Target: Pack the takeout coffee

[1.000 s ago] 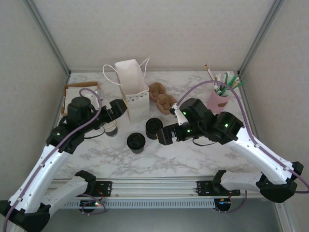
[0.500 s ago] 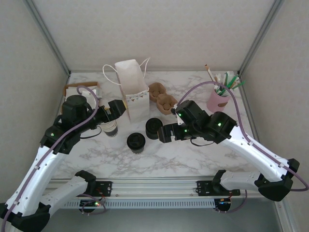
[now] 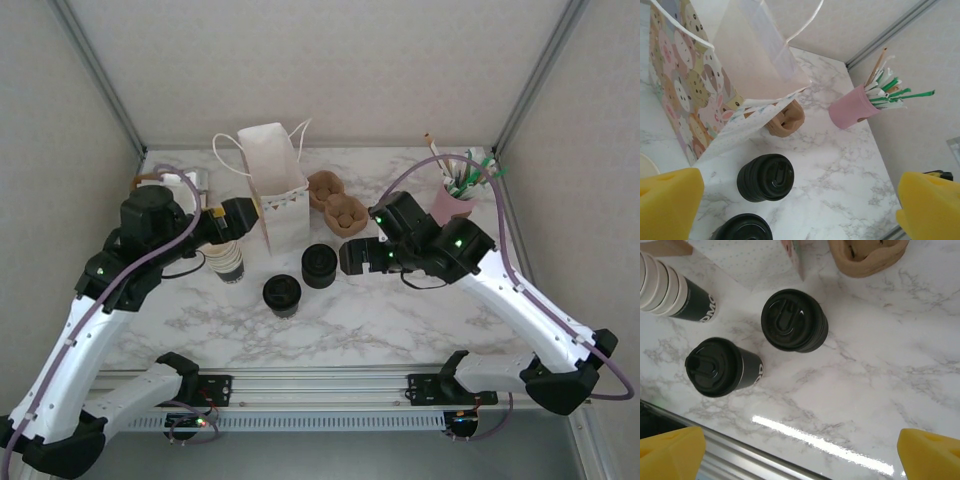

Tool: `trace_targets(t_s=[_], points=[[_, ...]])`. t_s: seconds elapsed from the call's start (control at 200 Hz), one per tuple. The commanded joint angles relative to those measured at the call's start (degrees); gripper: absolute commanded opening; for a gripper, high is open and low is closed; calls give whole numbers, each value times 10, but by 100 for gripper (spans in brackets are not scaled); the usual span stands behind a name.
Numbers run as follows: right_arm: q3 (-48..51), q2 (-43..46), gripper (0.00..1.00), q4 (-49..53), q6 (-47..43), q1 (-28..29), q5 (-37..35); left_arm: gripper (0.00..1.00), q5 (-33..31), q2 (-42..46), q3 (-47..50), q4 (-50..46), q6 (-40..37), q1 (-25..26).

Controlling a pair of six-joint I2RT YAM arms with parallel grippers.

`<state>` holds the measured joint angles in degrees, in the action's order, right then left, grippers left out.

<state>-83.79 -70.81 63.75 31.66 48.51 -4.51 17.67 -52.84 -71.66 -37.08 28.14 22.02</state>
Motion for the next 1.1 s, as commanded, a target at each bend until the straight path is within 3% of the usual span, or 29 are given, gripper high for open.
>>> trace_targets(t_s=[0.0,0.17,0.401,0.591,0.801,1.096], points=[[-21,-23,99,5,-48,-18,18,100,-32,-10,4,16,-20,-1],[-21,-56,96,-10,-79,-52,23,100,-43,-51,-11,32,-13,-2],[-36,-116,79,-29,-110,-112,39,100,-94,-101,-57,44,-14,-5],[-66,-130,78,-50,-124,-114,59,97,-172,-171,-120,5,-40,-24],[-66,-146,78,-41,-125,-119,12,82,-252,-289,-241,-74,-86,-40],[-28,-152,74,-79,-120,-133,27,59,-270,-424,-383,-151,-105,-40]])
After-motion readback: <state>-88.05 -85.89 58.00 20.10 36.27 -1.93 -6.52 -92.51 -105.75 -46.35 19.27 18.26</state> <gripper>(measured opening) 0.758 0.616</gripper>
